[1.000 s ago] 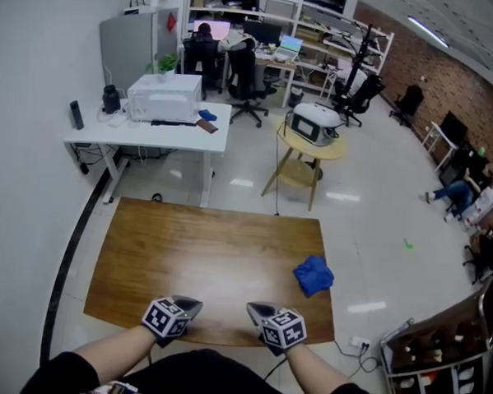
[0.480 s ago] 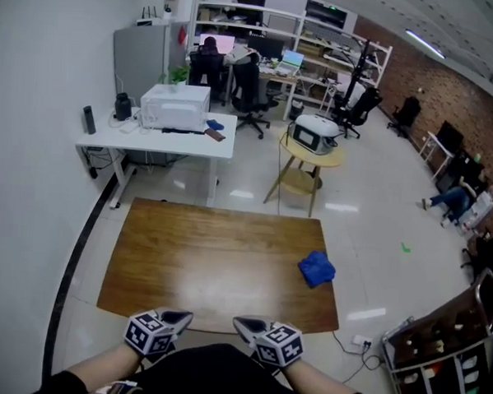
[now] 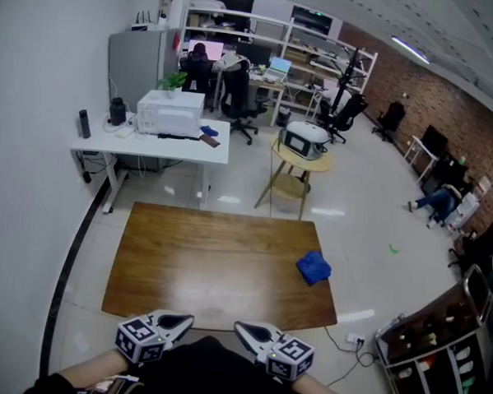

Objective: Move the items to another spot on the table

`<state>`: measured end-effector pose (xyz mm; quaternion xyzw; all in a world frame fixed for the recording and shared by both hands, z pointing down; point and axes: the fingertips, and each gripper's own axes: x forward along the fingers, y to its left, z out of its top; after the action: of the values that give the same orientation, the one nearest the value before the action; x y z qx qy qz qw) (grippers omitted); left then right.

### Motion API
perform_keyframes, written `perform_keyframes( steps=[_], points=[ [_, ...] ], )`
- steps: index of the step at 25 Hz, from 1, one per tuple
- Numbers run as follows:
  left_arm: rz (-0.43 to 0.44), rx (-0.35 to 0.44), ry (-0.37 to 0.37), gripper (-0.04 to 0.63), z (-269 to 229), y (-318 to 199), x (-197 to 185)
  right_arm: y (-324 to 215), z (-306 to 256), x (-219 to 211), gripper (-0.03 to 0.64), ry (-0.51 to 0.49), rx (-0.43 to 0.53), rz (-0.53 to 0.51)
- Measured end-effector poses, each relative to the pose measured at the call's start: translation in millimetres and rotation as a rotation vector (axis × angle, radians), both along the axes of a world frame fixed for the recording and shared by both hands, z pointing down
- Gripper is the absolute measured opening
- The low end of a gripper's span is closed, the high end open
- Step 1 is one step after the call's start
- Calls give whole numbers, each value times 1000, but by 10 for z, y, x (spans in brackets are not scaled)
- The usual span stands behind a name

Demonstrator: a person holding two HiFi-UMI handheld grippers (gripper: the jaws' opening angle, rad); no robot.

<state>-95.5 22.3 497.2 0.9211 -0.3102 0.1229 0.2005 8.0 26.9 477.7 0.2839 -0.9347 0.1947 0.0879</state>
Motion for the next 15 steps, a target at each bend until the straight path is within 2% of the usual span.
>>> perform_keyframes(
  steps=[5, 10, 15],
  points=[
    [18, -8, -7, -8, 52, 101, 181, 128, 78, -16, -5, 1, -27, -75],
    [-31, -32, 11, -8, 131, 193, 215, 204, 102, 43, -6, -23, -73, -133],
    [-46, -34, 18, -8, 116, 167, 211, 180, 115, 27, -8, -8, -47, -172]
  ],
)
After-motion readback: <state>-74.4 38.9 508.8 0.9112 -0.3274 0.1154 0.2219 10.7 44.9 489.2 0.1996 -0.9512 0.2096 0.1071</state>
